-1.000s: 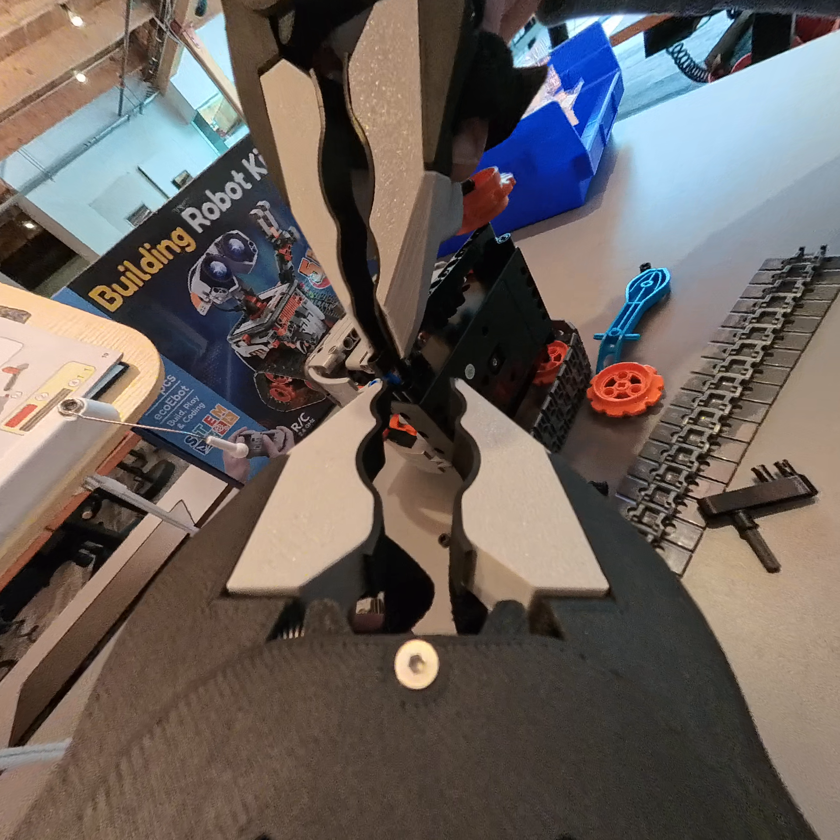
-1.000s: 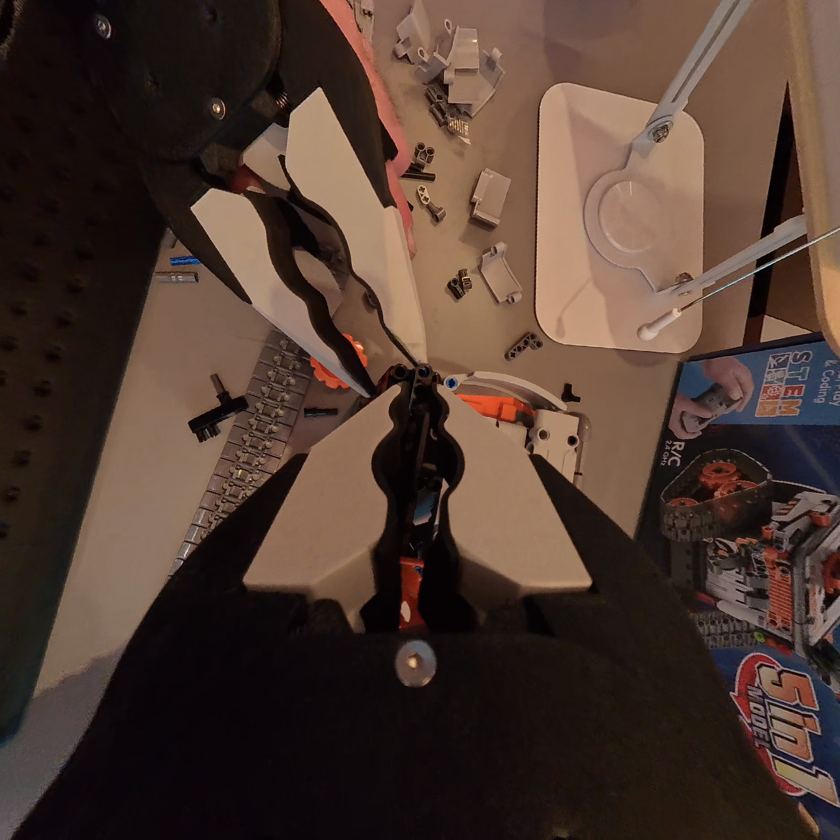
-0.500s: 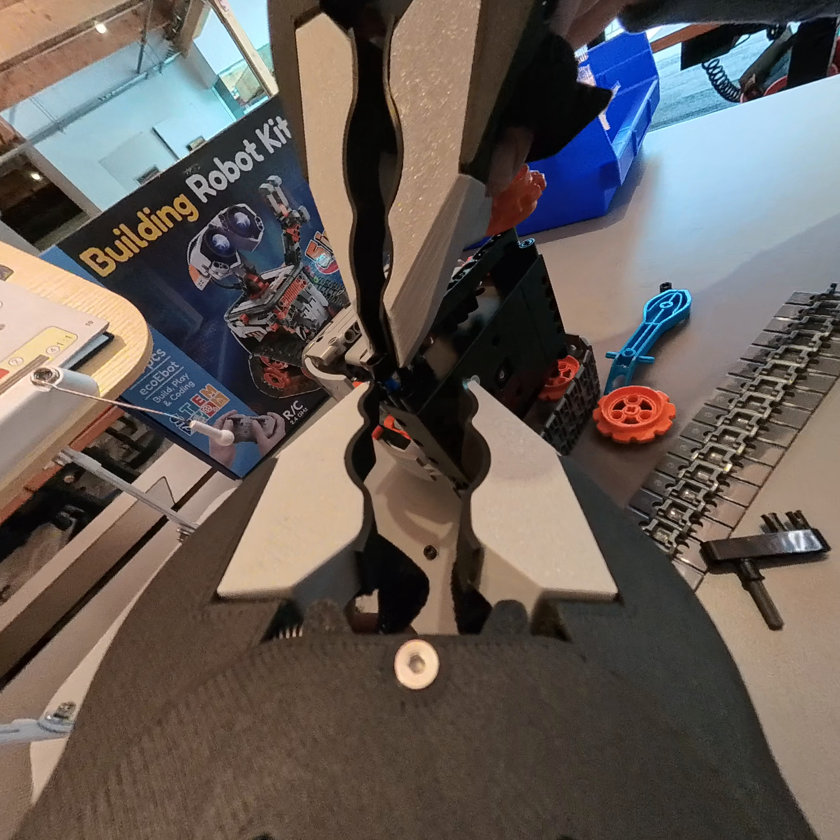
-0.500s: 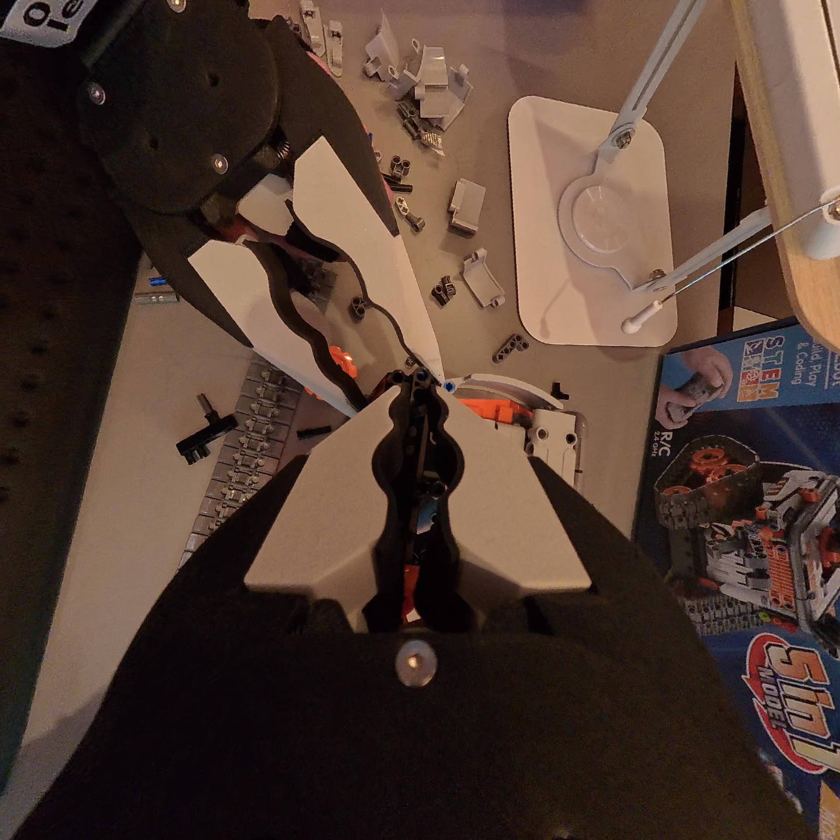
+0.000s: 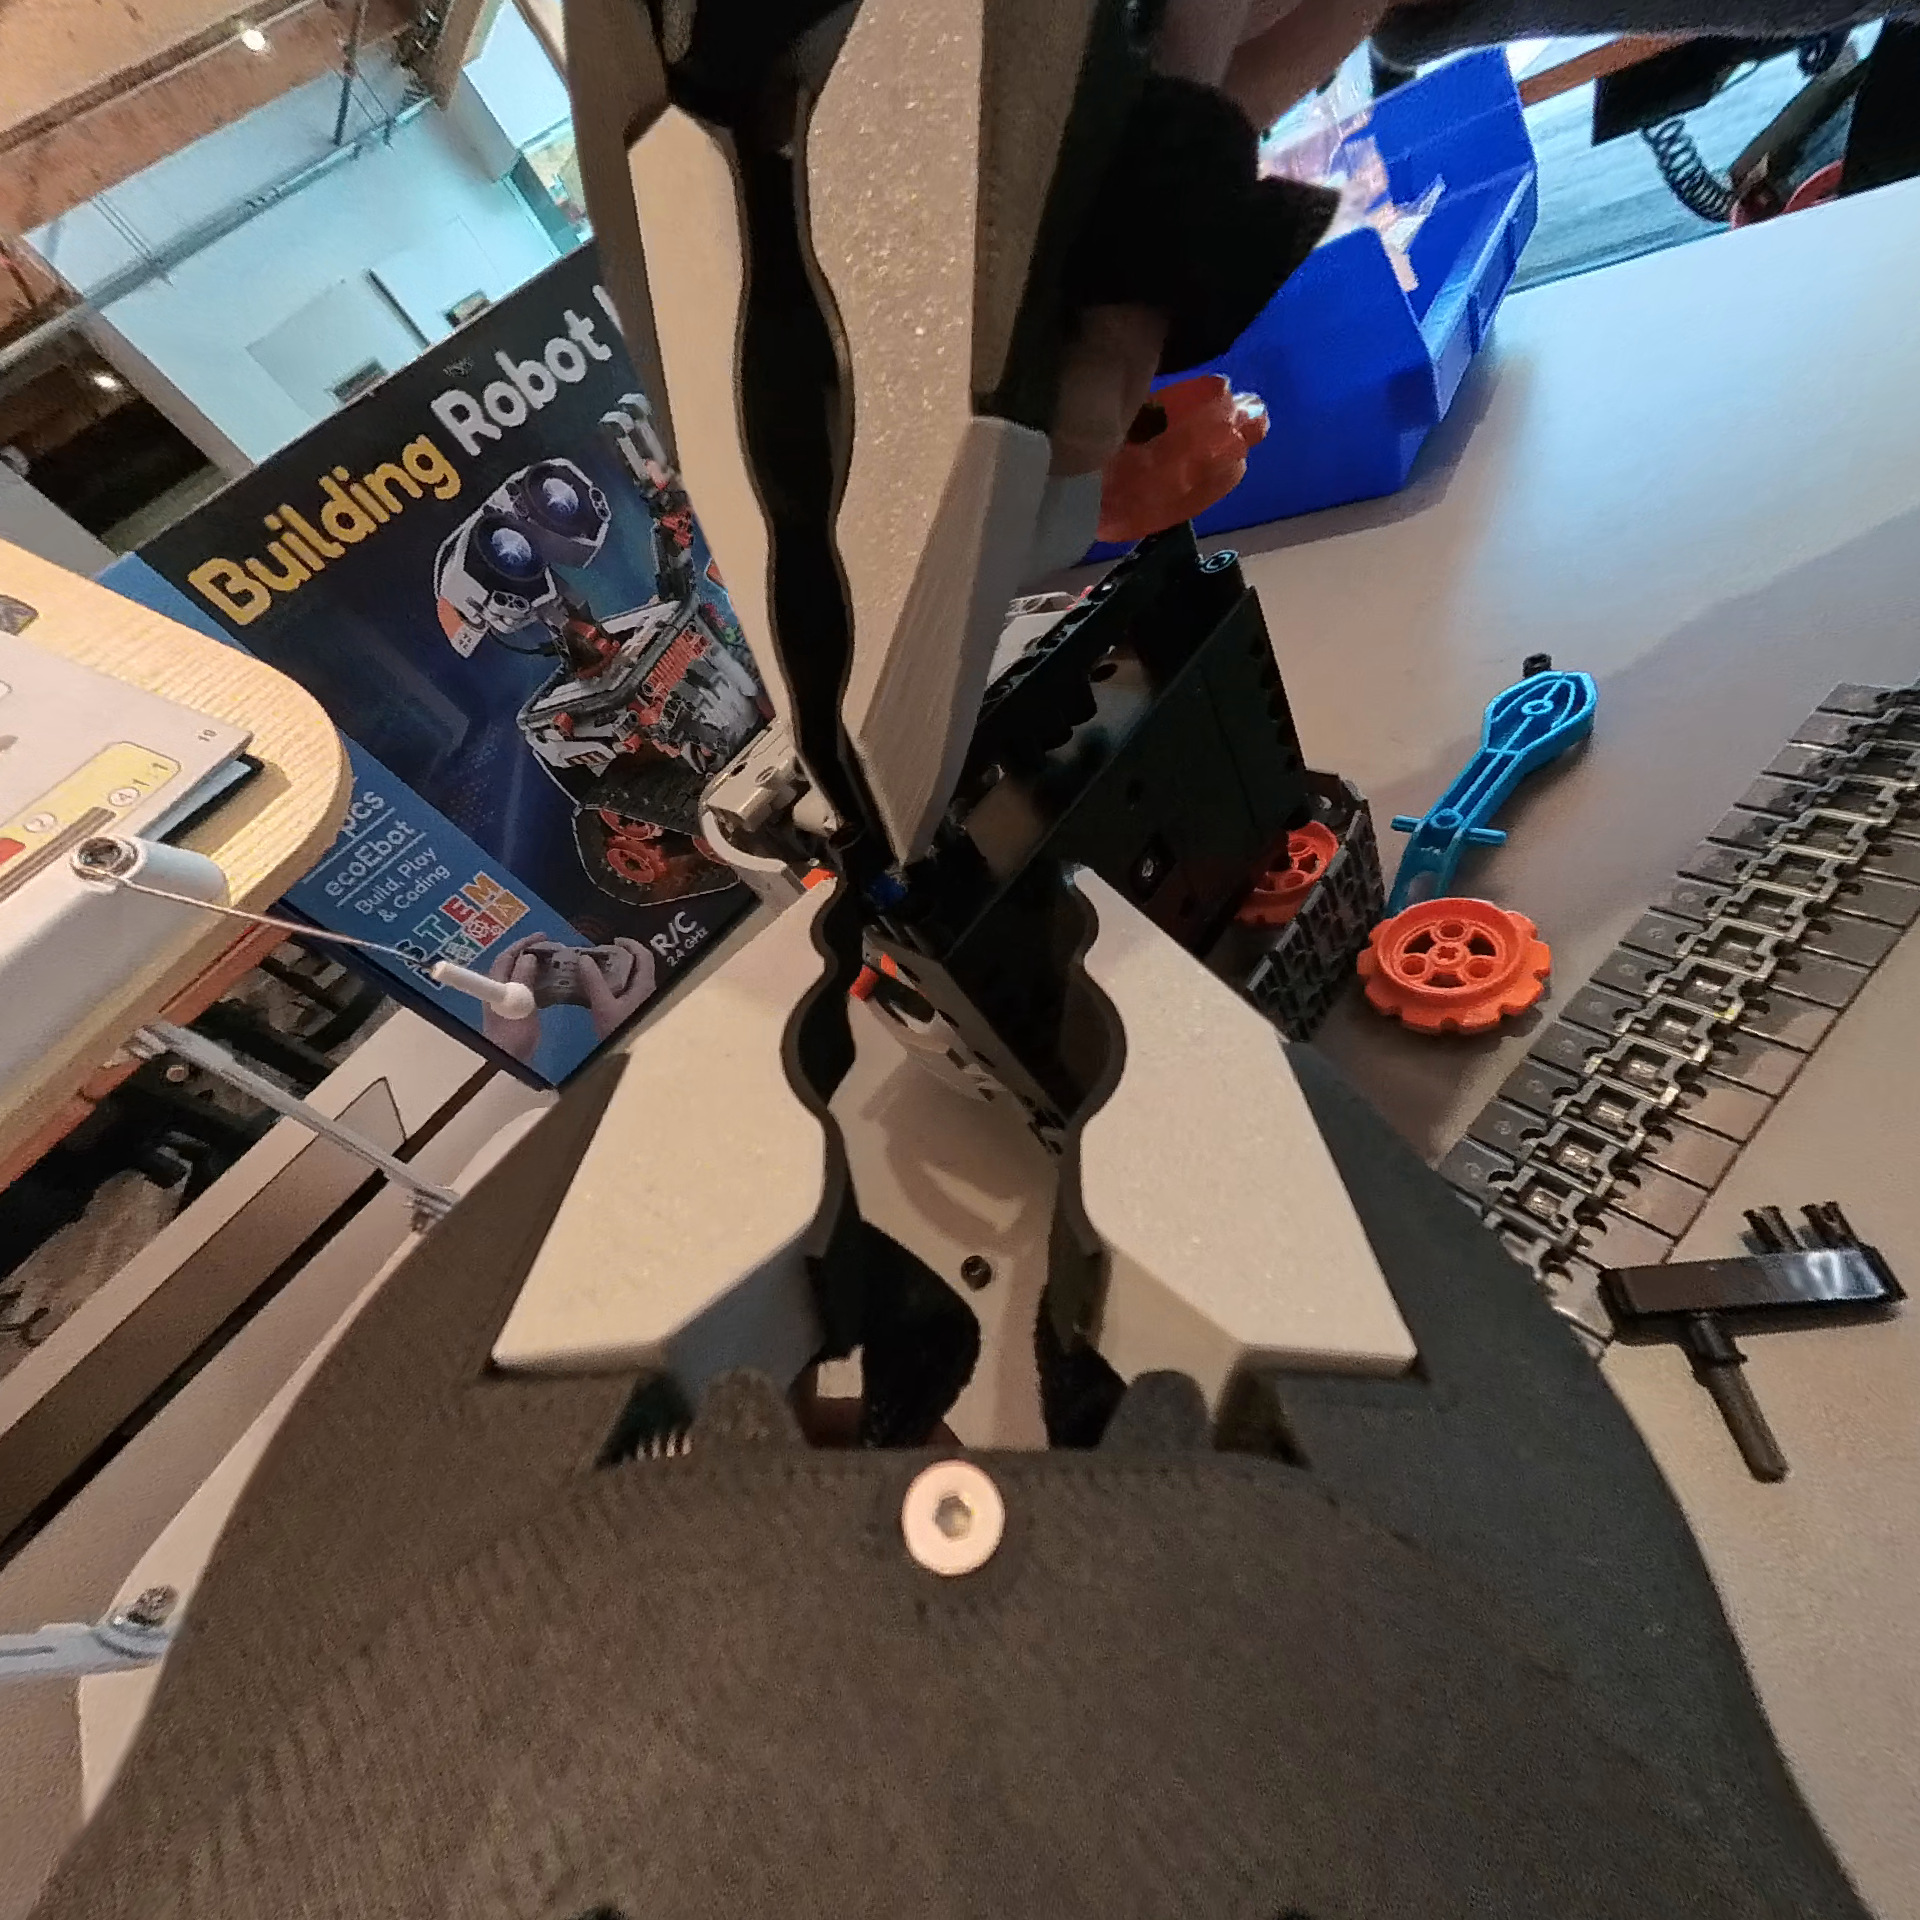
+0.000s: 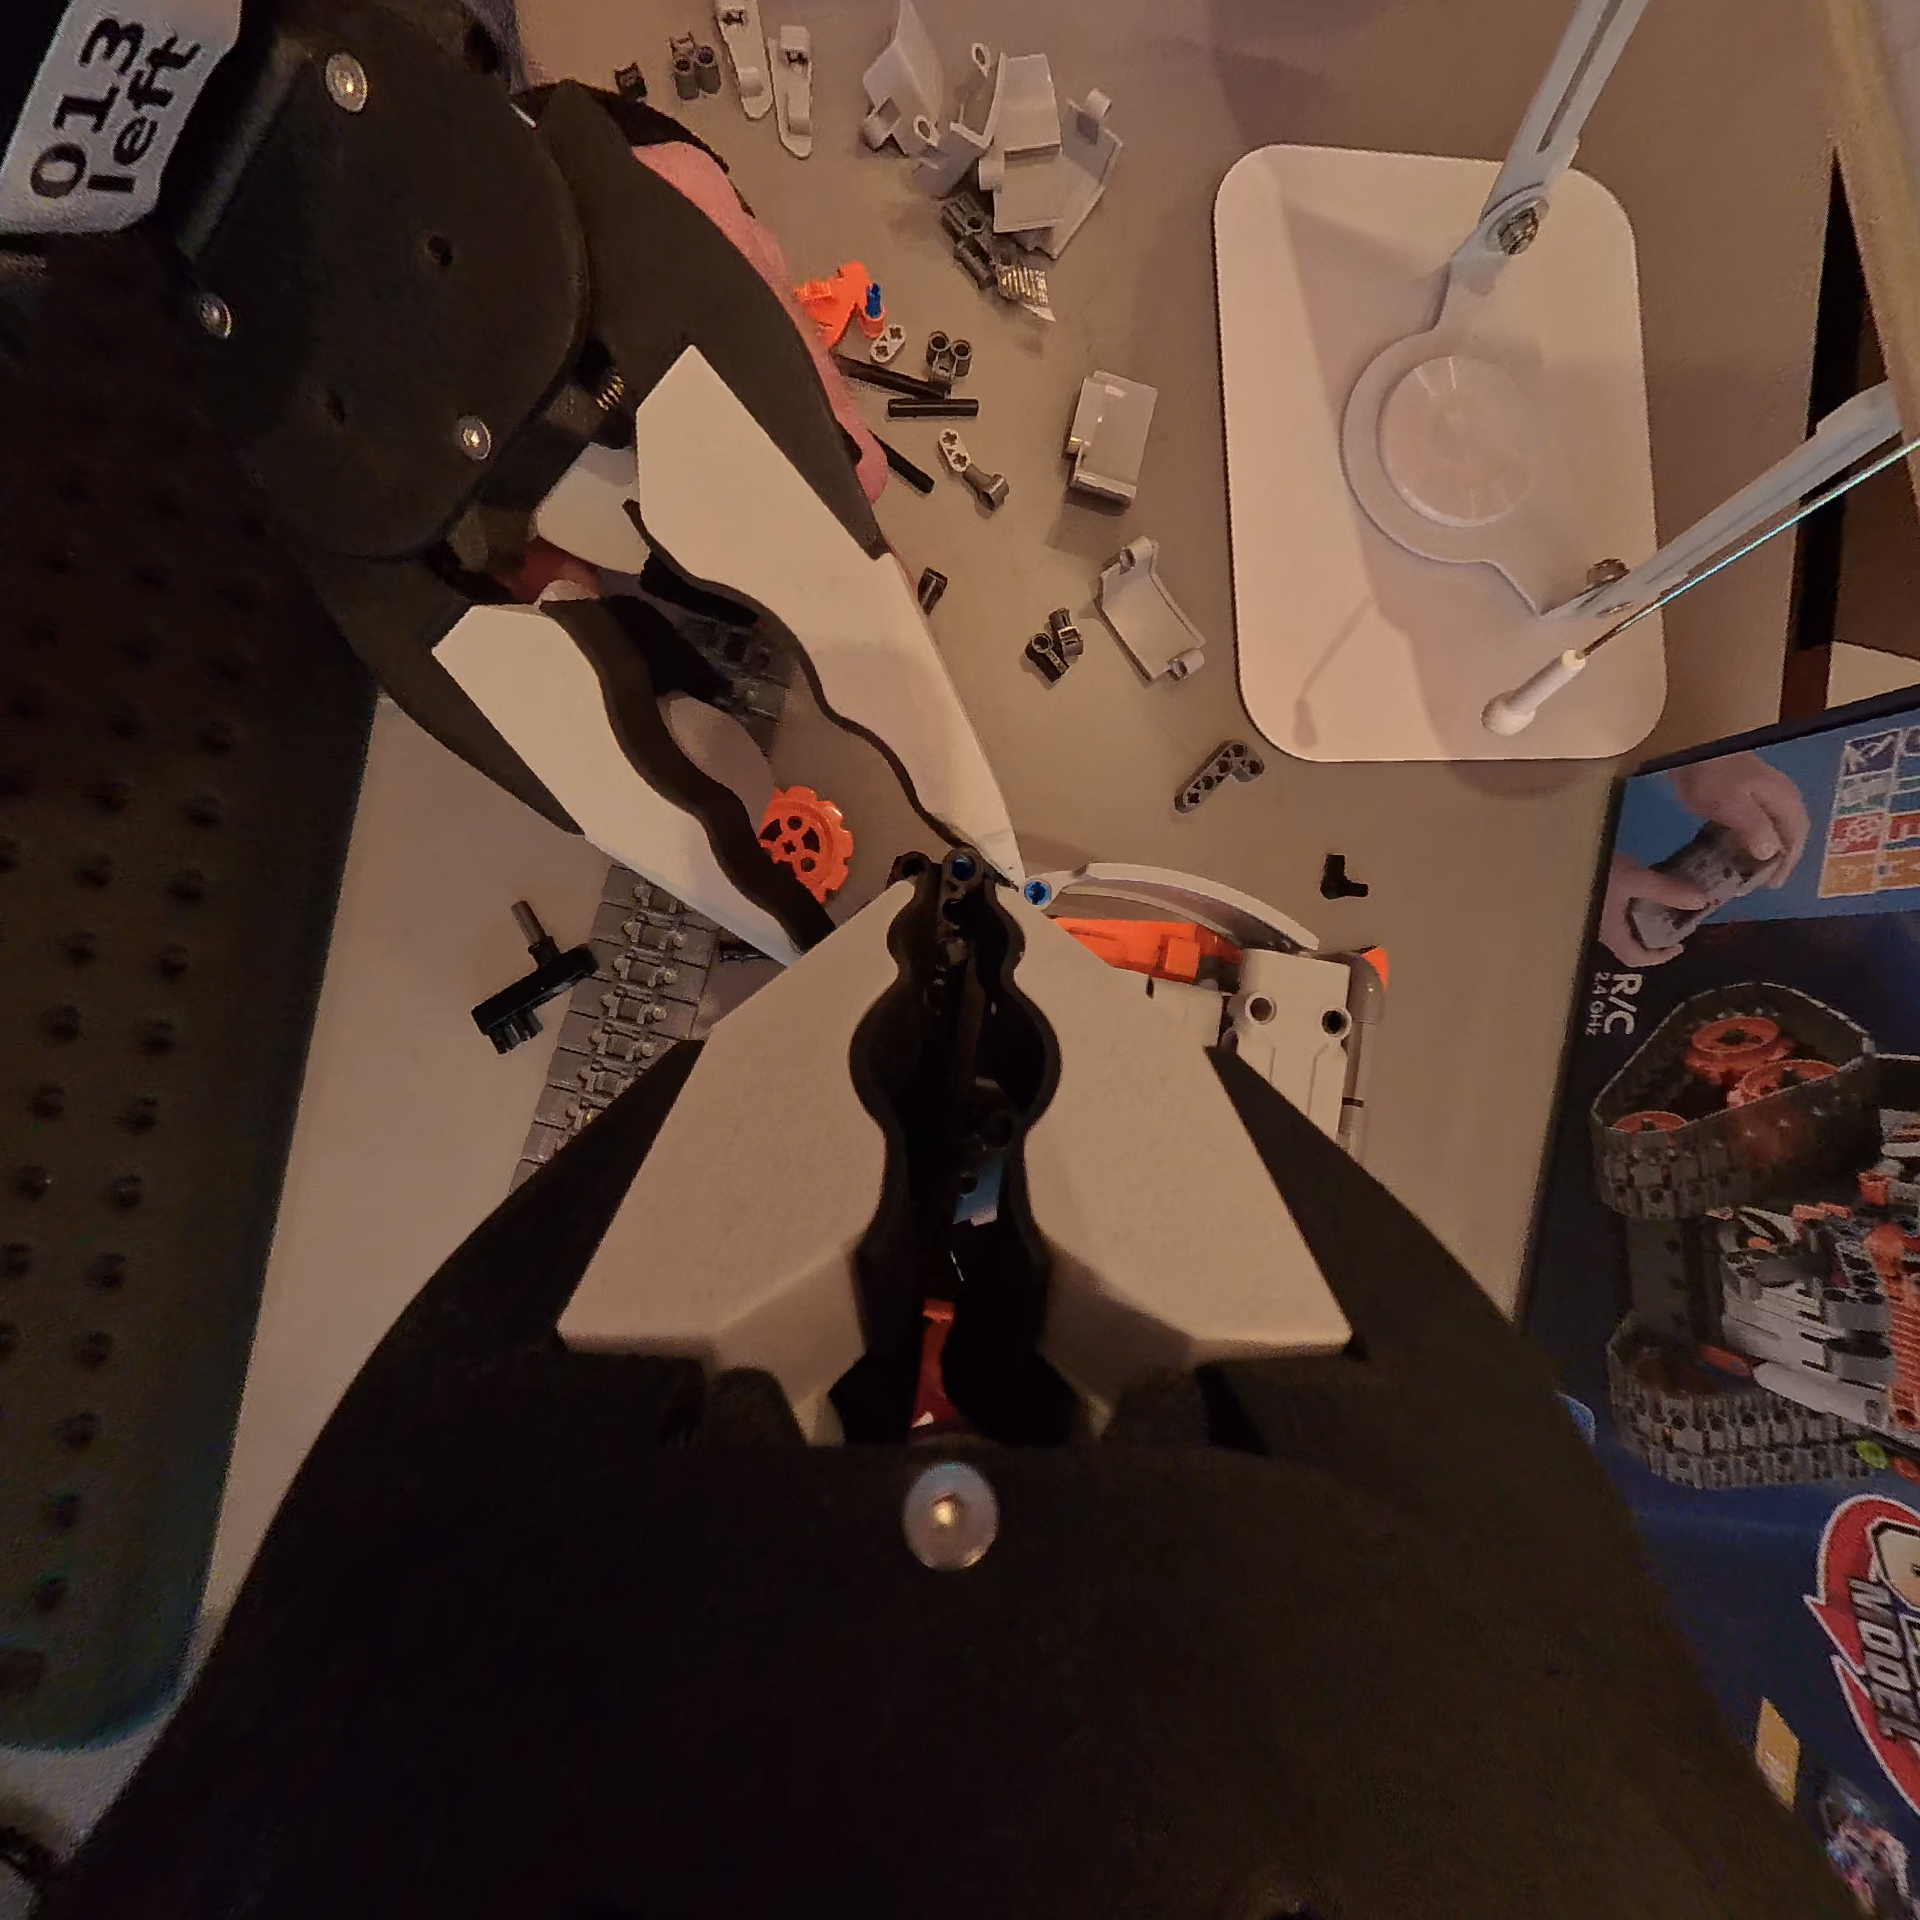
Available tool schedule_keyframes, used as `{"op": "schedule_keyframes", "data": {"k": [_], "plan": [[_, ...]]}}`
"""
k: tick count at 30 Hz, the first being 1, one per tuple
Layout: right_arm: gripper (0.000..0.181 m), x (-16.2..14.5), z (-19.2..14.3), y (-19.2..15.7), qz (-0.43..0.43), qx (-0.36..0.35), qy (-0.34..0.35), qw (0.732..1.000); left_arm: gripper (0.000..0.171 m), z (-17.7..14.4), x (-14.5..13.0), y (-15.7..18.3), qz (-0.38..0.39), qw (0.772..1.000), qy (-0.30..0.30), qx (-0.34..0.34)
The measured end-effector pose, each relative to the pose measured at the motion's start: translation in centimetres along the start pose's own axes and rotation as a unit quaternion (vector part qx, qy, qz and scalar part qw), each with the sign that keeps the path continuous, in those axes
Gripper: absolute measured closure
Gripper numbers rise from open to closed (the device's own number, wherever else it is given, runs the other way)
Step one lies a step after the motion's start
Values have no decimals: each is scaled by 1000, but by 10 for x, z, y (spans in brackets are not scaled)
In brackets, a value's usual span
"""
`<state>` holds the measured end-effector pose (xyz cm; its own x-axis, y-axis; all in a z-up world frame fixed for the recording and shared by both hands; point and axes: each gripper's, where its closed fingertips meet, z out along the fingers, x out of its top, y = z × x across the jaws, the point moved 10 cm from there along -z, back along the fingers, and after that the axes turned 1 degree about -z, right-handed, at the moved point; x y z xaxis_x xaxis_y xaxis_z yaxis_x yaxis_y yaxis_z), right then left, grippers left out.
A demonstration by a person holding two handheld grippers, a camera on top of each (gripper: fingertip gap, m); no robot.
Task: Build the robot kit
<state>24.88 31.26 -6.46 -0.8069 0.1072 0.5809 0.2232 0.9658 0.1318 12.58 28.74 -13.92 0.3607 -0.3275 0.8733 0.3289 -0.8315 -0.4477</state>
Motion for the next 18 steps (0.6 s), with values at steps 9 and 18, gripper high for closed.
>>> {"op": "schedule_keyframes", "data": {"k": [9, 18], "plan": [[177, -5, 2, 3, 40, -19, 44, 998, 146, -9, -3, -10, 2, 1000, -11, 6], [179, -5, 3, 7, 50, -31, 45, 997, 145, -1, -4, -12, -28, 1000, -10, -2]]}}
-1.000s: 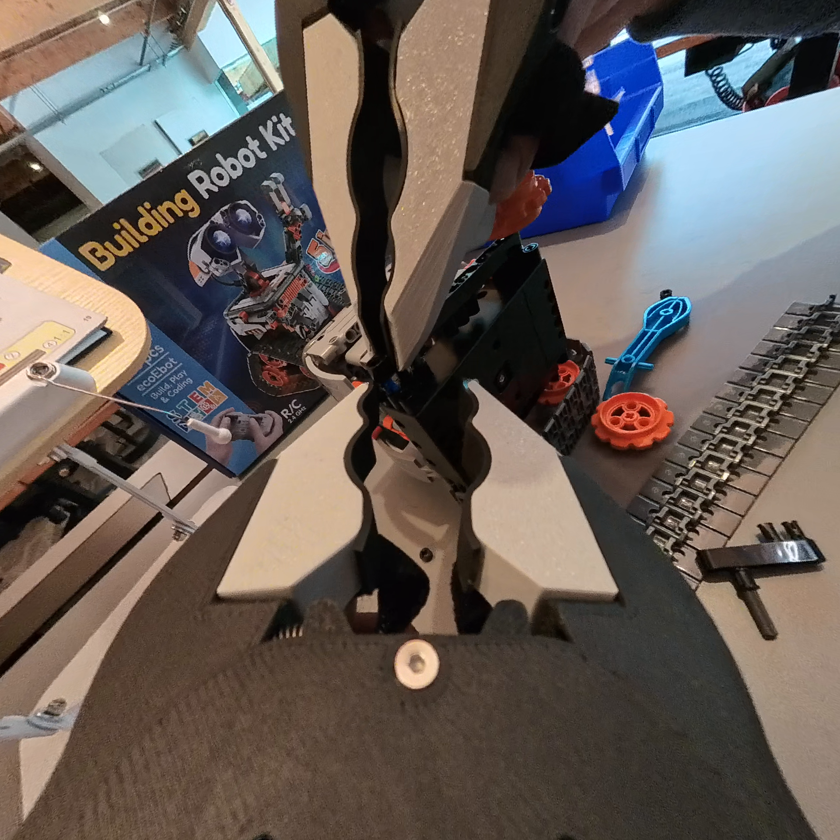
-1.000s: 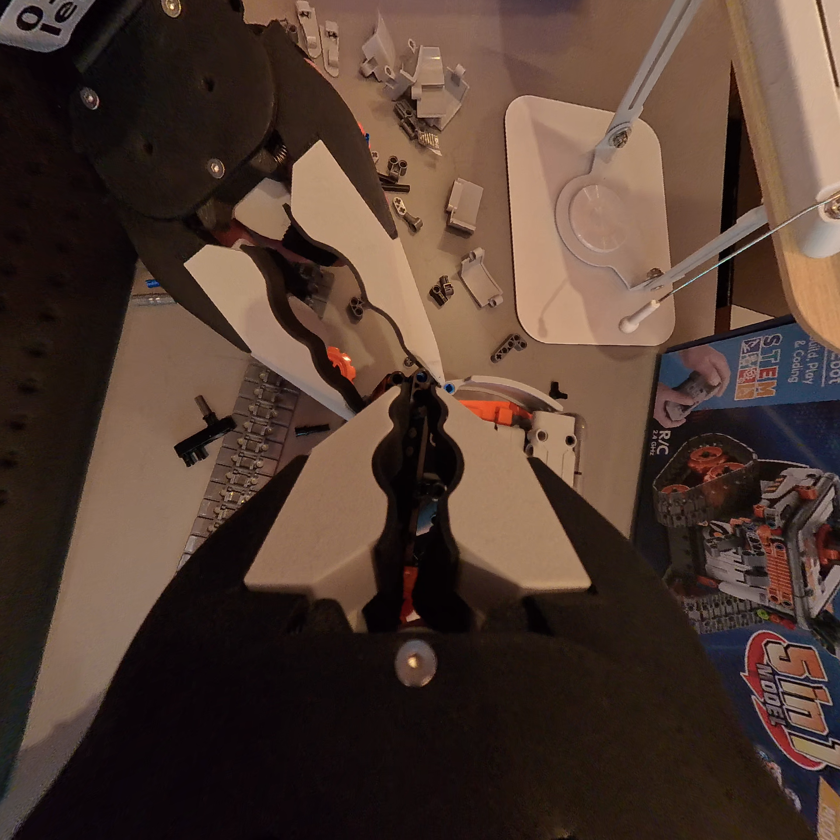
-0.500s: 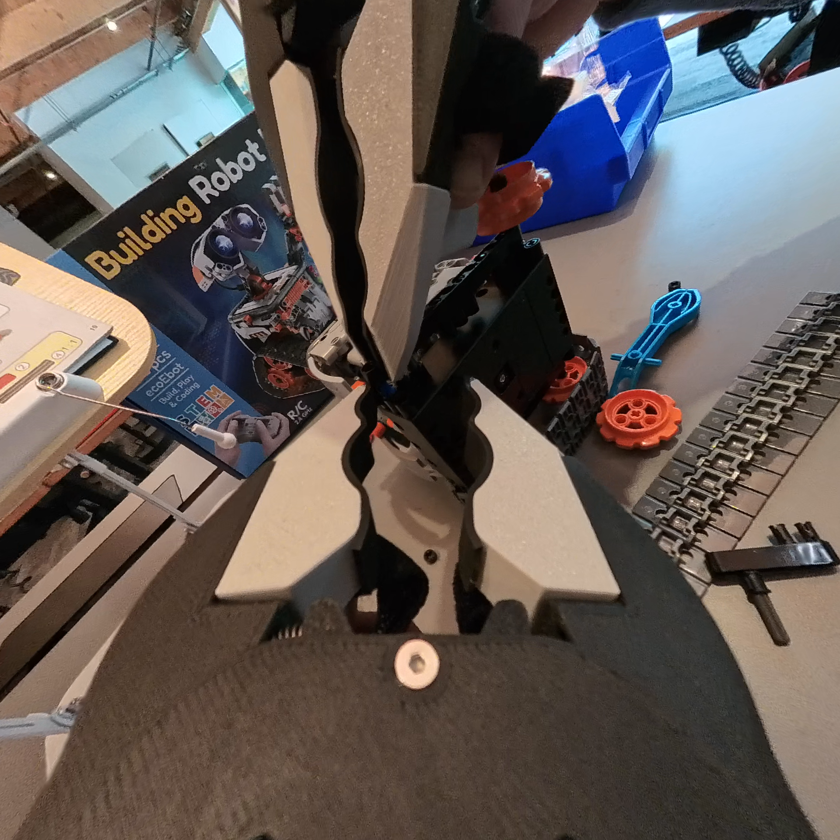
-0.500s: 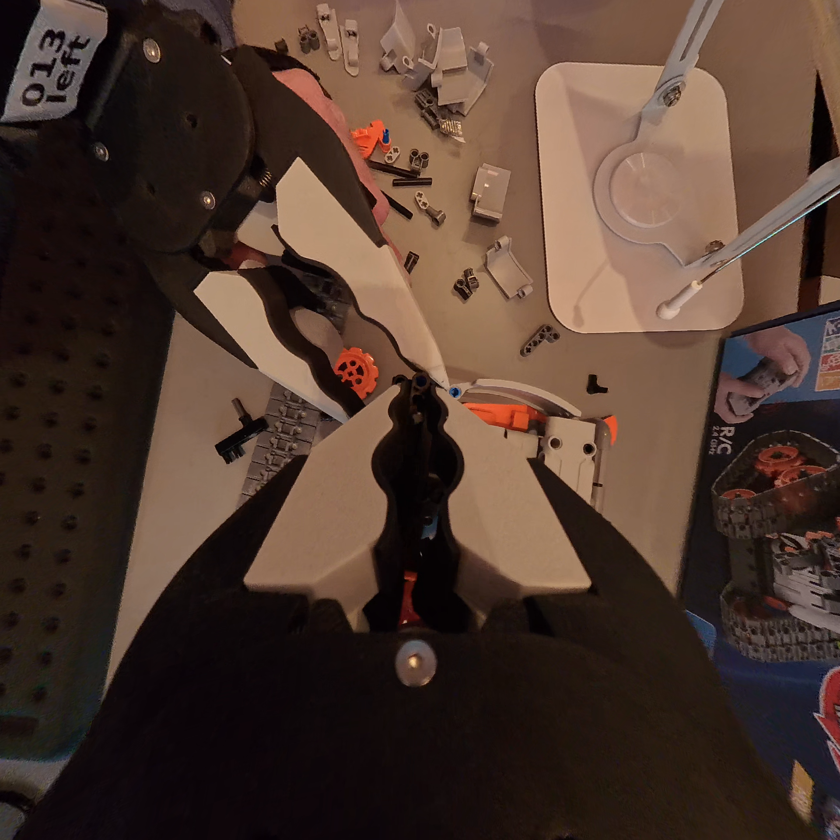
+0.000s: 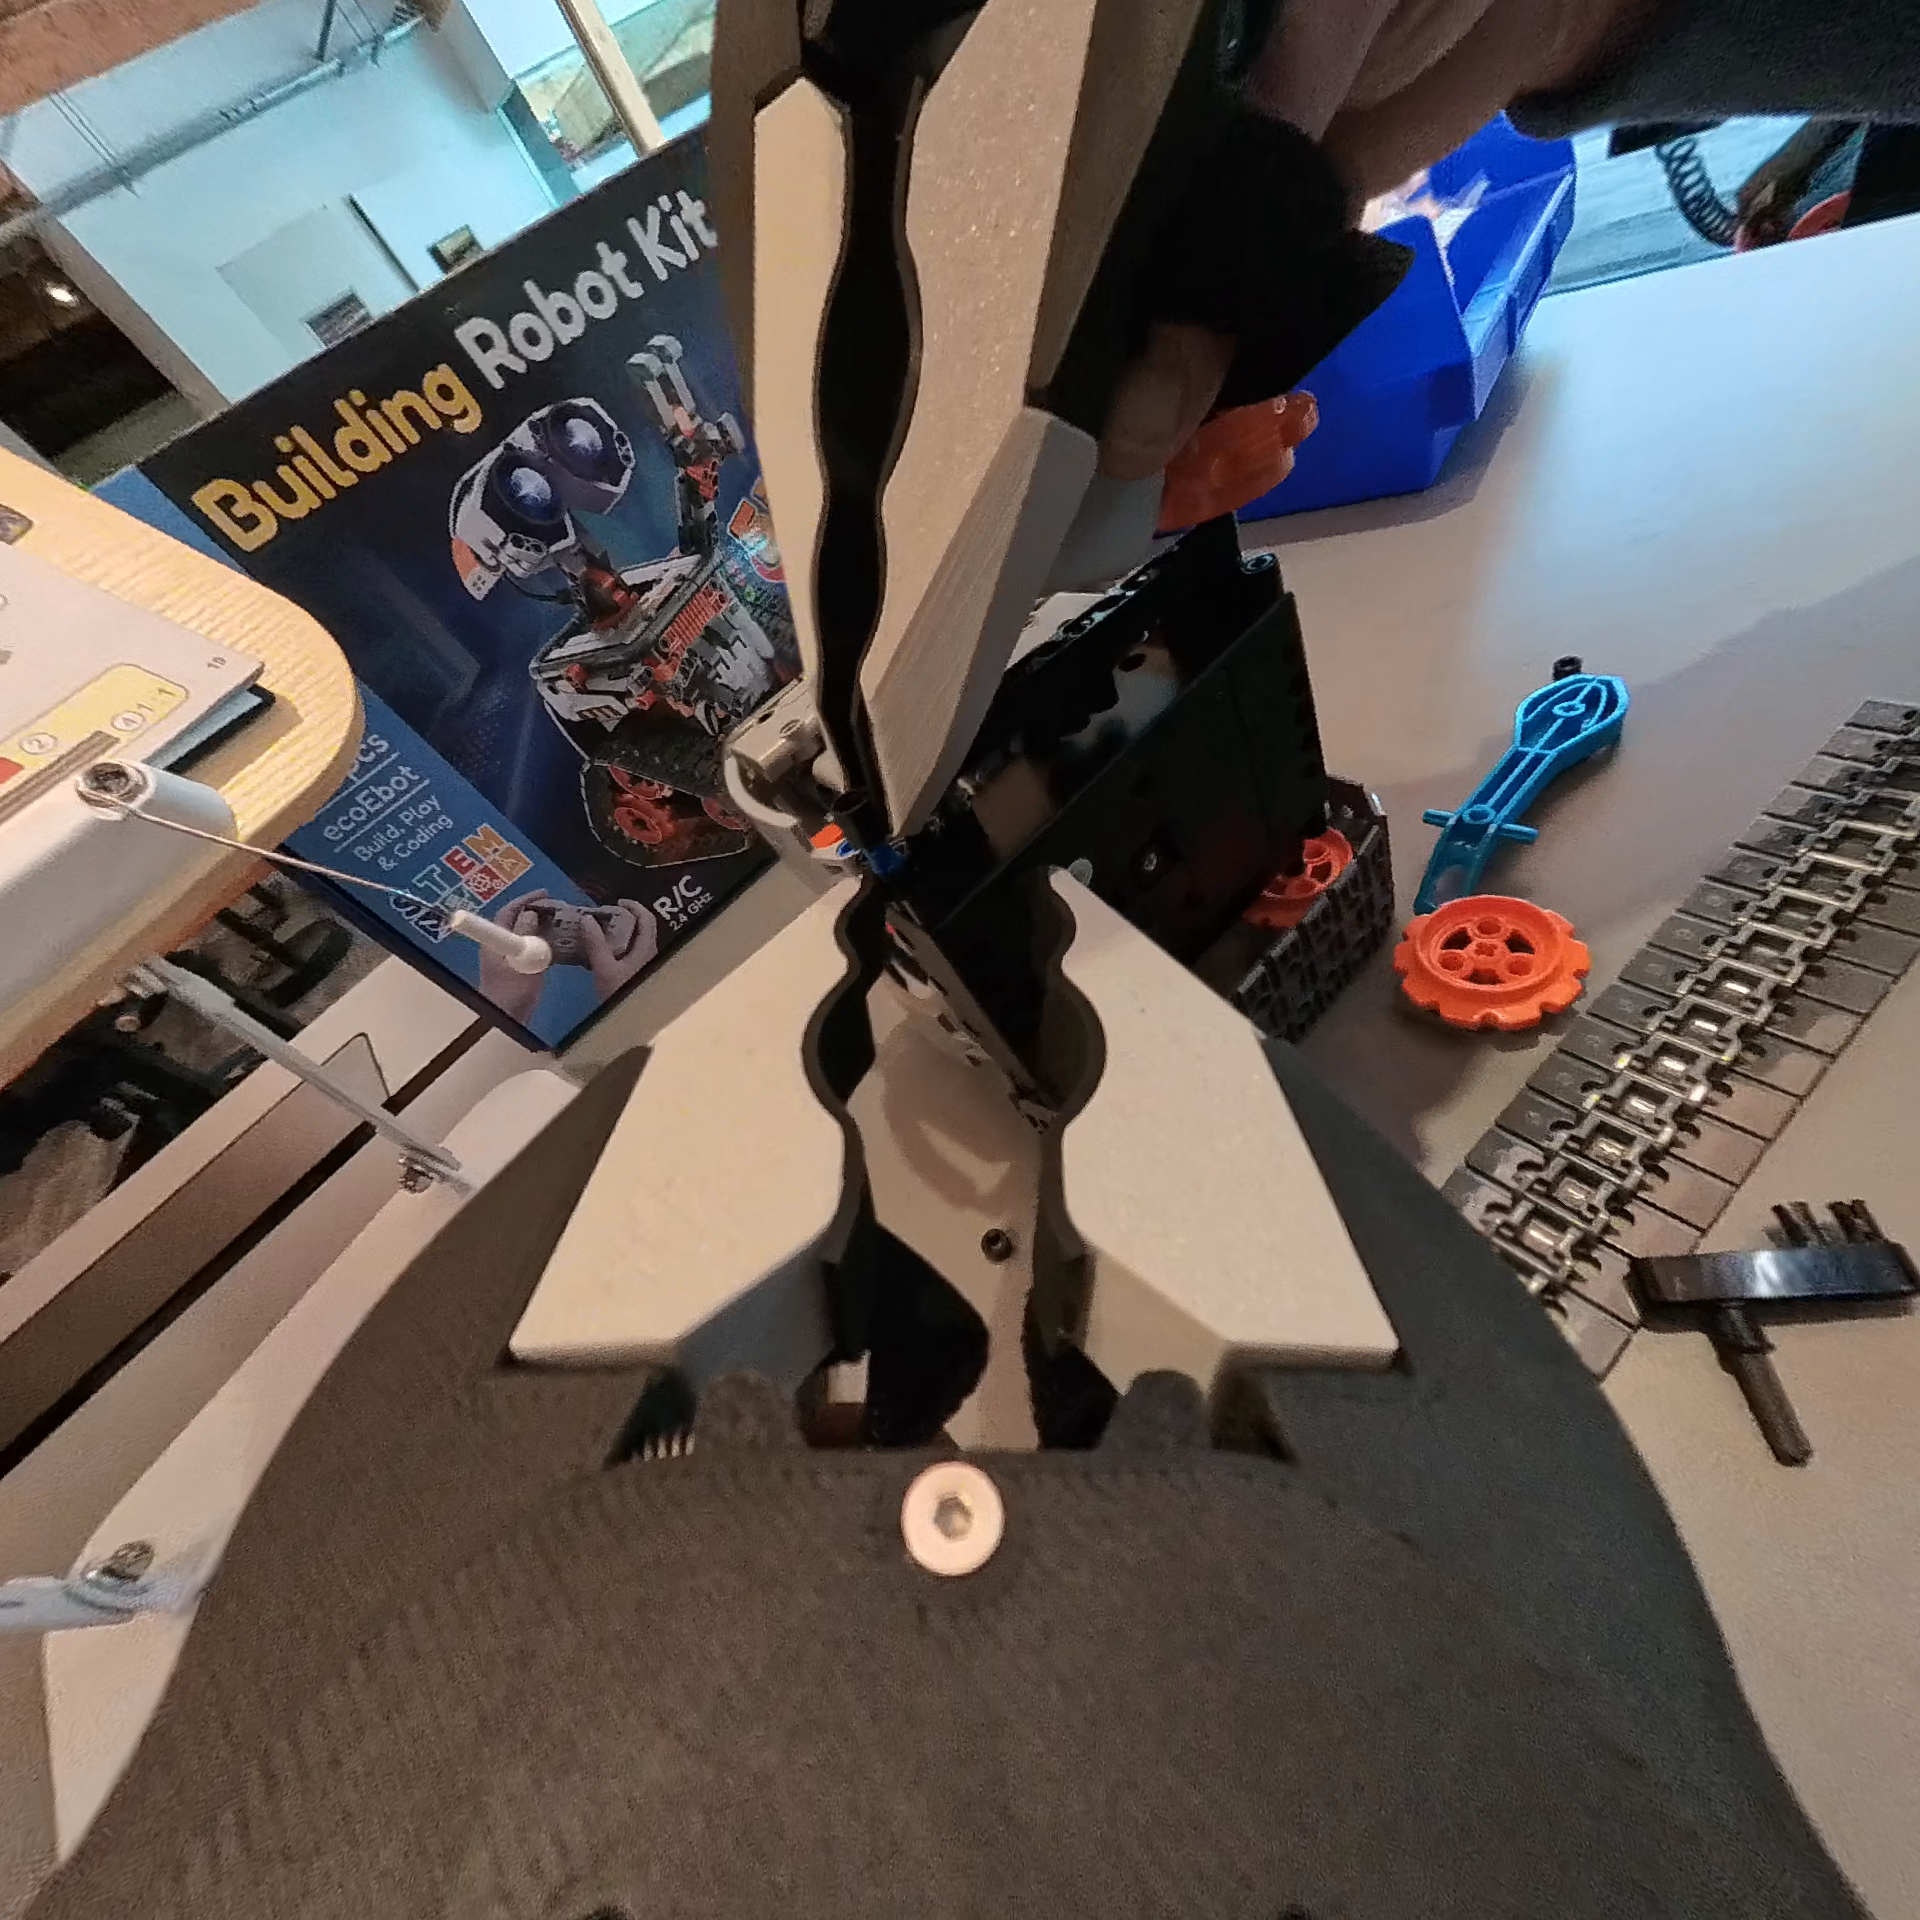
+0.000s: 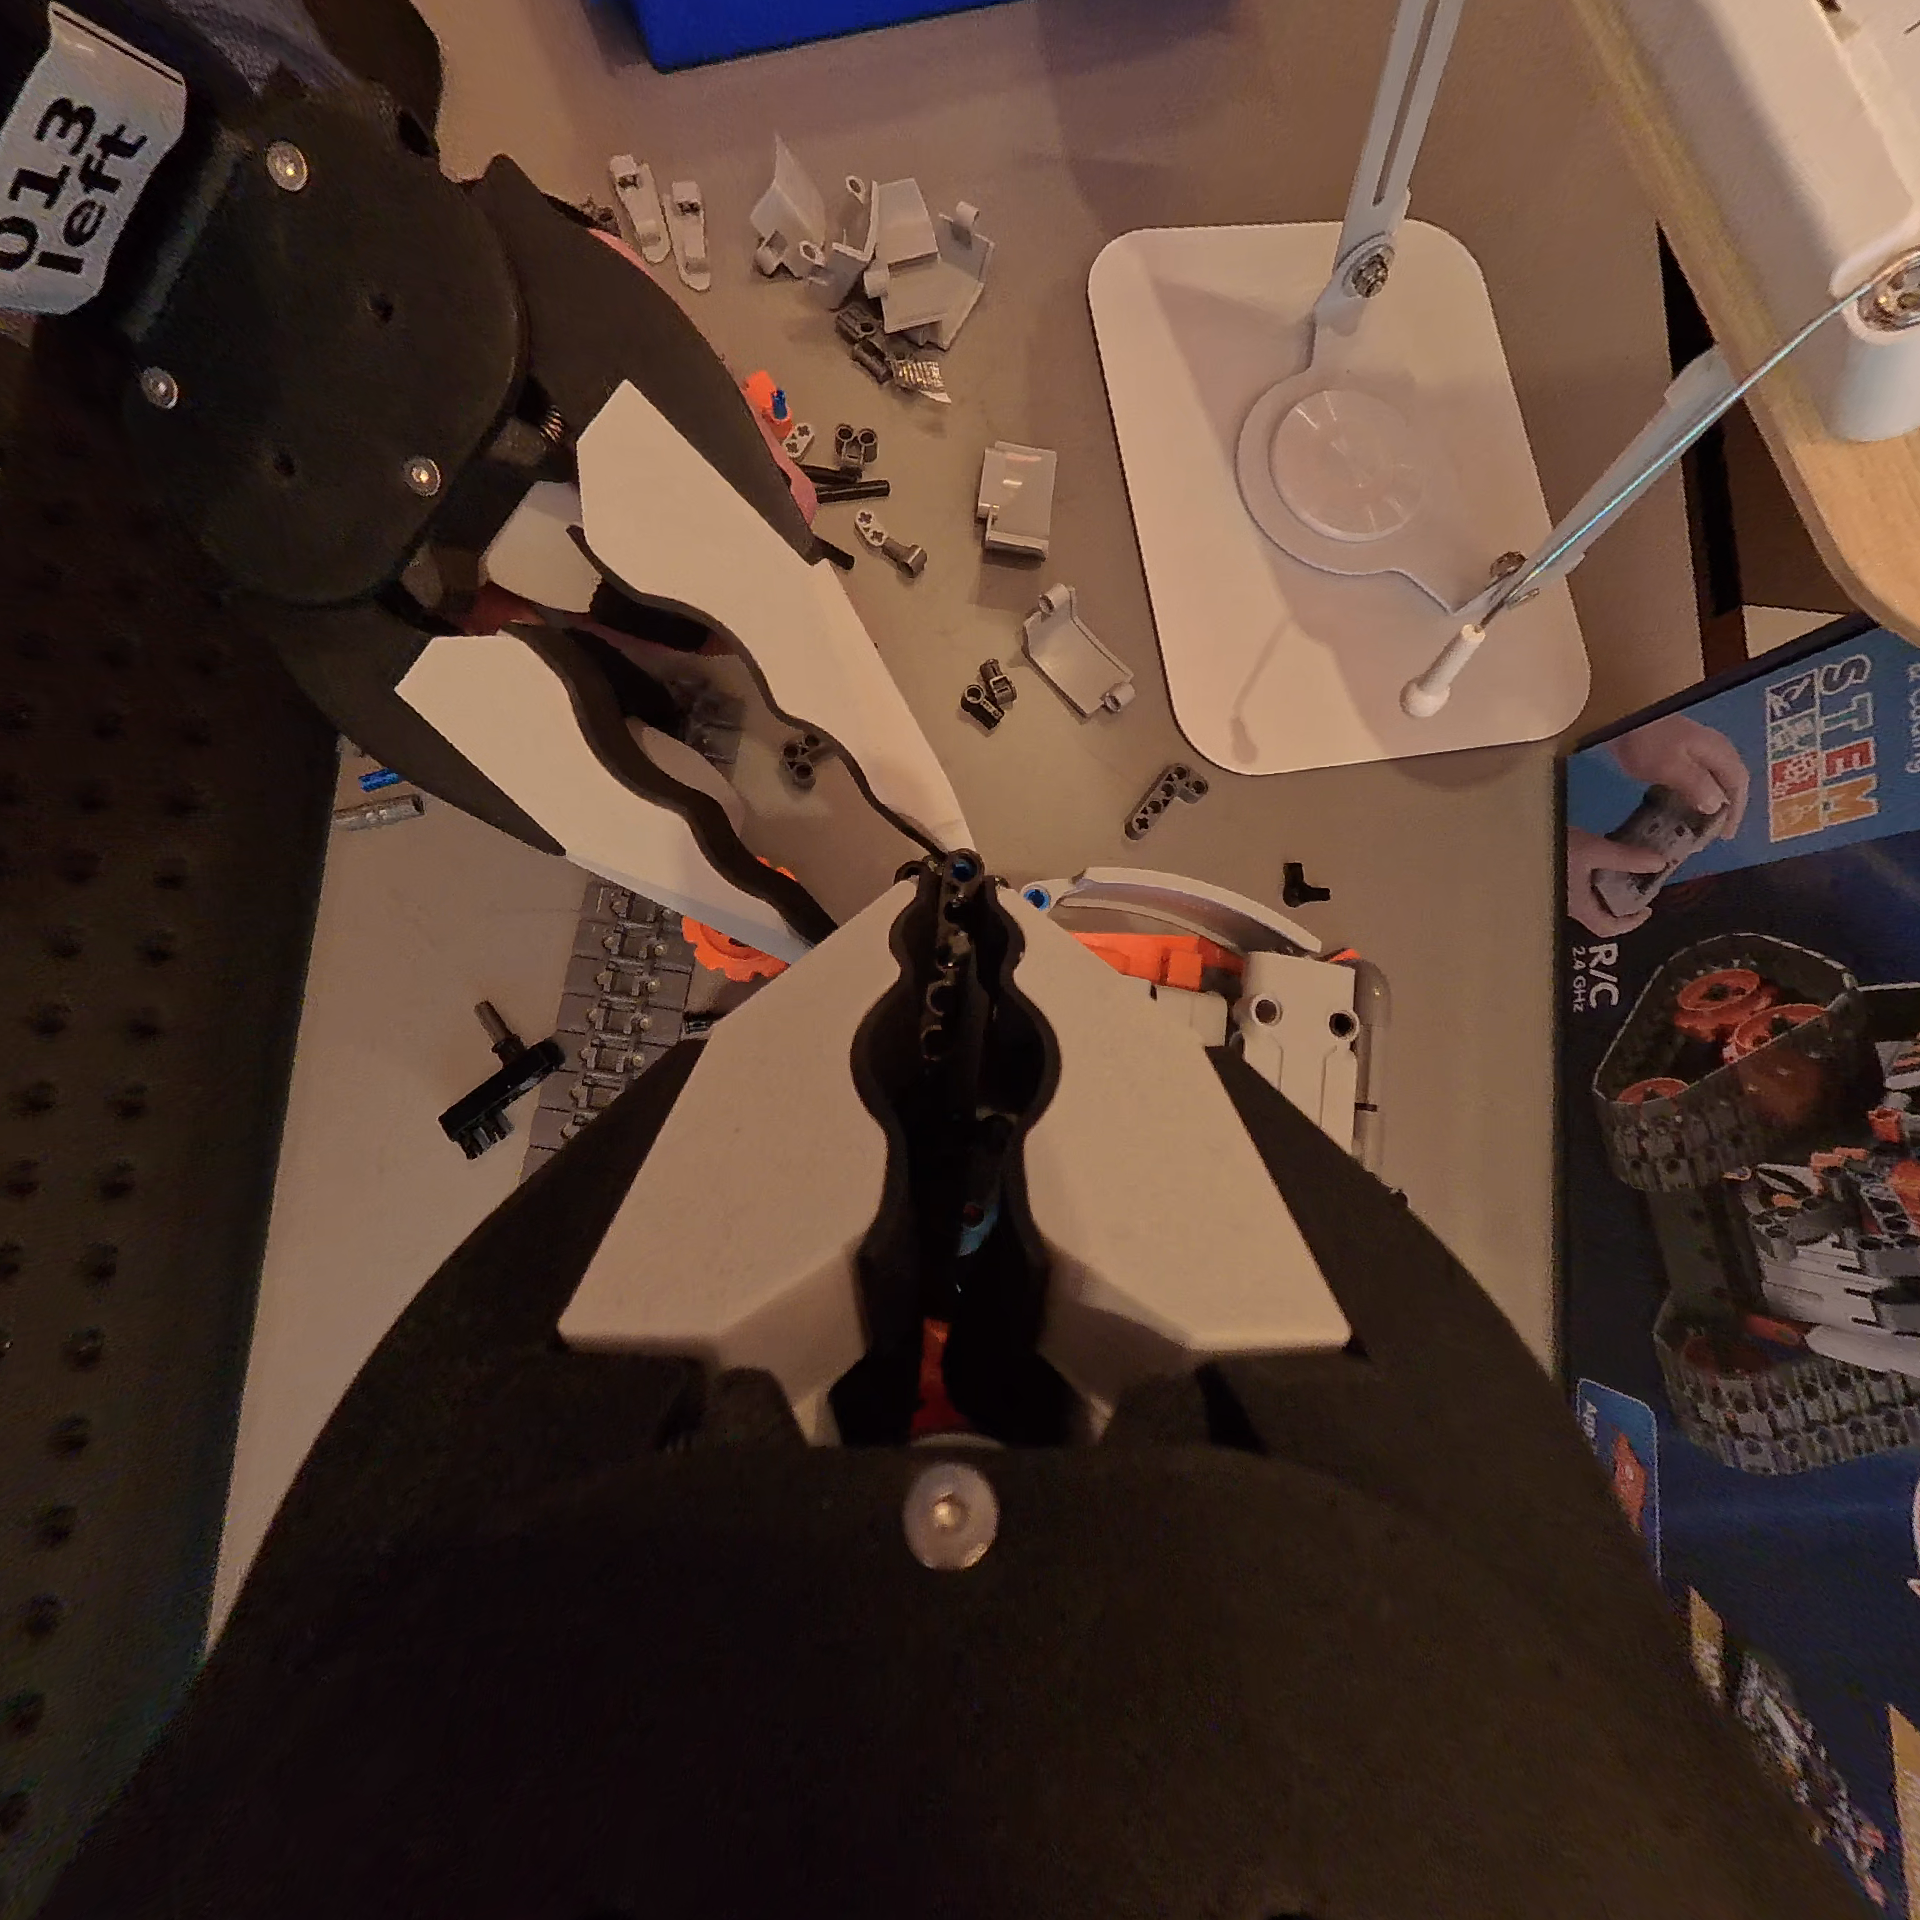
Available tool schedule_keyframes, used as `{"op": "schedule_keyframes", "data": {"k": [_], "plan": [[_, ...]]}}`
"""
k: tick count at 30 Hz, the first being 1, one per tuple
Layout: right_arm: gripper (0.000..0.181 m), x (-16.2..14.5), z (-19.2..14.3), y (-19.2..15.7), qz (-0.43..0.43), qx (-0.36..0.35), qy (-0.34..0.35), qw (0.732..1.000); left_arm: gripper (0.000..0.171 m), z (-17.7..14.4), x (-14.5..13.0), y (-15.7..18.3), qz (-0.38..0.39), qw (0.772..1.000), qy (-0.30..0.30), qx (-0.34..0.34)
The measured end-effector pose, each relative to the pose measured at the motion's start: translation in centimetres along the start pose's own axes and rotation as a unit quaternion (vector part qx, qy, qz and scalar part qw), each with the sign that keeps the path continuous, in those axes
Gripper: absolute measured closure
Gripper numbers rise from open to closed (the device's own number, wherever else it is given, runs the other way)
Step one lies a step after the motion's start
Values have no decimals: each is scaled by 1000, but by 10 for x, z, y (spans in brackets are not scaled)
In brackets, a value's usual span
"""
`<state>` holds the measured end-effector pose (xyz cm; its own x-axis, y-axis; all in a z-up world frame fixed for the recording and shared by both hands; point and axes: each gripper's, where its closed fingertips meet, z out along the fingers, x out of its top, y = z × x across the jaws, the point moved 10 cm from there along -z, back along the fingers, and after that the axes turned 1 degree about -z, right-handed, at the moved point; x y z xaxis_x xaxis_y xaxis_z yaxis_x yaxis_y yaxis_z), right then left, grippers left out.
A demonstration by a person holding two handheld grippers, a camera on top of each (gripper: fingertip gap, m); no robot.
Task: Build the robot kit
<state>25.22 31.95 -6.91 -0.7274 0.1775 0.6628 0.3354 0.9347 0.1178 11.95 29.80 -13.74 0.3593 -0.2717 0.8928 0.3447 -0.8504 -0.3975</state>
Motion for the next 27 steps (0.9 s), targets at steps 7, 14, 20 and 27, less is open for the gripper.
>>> {"op": "schedule_keyframes", "data": {"k": [7, 14, 20, 27], "plan": [[179, -1, 0, 4, 18, 4, -6, 1000, 145, 5, 2, 1, 19, 1000, 2, 2], [177, -2, 4, 9, 32, 34, -33, 998, 145, 6, 1, 0, 22, 1000, 4, -6], [166, 7, -10, 1, -8, 4, -11, 1000, 144, -4, 3, -9, 5, 1000, 13, -26], [170, -8, -44, 1, -2, 7, -41, 999, 153, -2, 15, -28, 10, 996, 48, -77]]}}
